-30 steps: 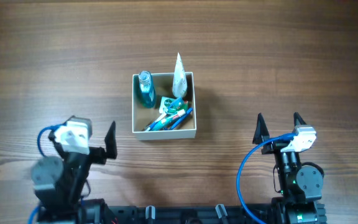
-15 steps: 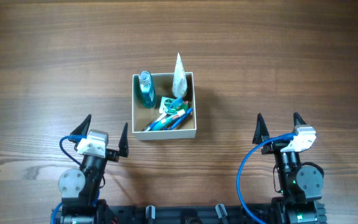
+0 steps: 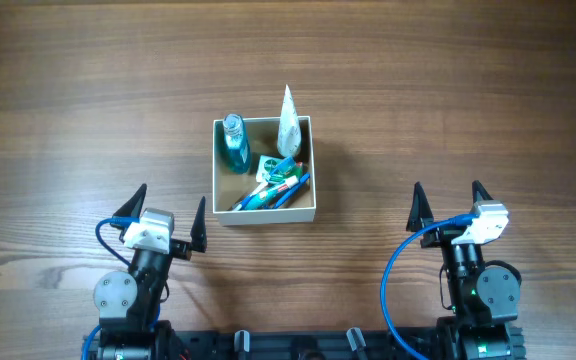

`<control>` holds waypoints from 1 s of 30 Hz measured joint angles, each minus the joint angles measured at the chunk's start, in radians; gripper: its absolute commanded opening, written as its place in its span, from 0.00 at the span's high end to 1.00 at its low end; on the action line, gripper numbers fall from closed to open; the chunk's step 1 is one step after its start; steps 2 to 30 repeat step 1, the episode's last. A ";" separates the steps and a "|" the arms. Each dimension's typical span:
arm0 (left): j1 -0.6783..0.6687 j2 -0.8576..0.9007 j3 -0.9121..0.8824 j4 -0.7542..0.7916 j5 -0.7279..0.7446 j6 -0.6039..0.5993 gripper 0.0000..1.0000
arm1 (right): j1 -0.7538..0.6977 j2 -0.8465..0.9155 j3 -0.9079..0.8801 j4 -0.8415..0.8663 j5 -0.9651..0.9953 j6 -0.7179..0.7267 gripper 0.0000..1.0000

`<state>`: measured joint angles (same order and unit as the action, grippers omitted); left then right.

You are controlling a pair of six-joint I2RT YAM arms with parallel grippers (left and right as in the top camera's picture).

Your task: Pack container

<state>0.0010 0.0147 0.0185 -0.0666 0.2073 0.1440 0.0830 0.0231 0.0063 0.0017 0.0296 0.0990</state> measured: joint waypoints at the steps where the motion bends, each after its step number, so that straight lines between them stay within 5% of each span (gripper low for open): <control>1: 0.000 0.000 0.000 0.000 0.000 0.000 0.00 | 0.000 0.000 0.000 0.000 0.000 0.000 0.00; 30: 0.000 0.000 0.000 0.000 0.000 0.000 0.00 | 0.000 0.000 0.000 0.000 0.000 0.000 0.00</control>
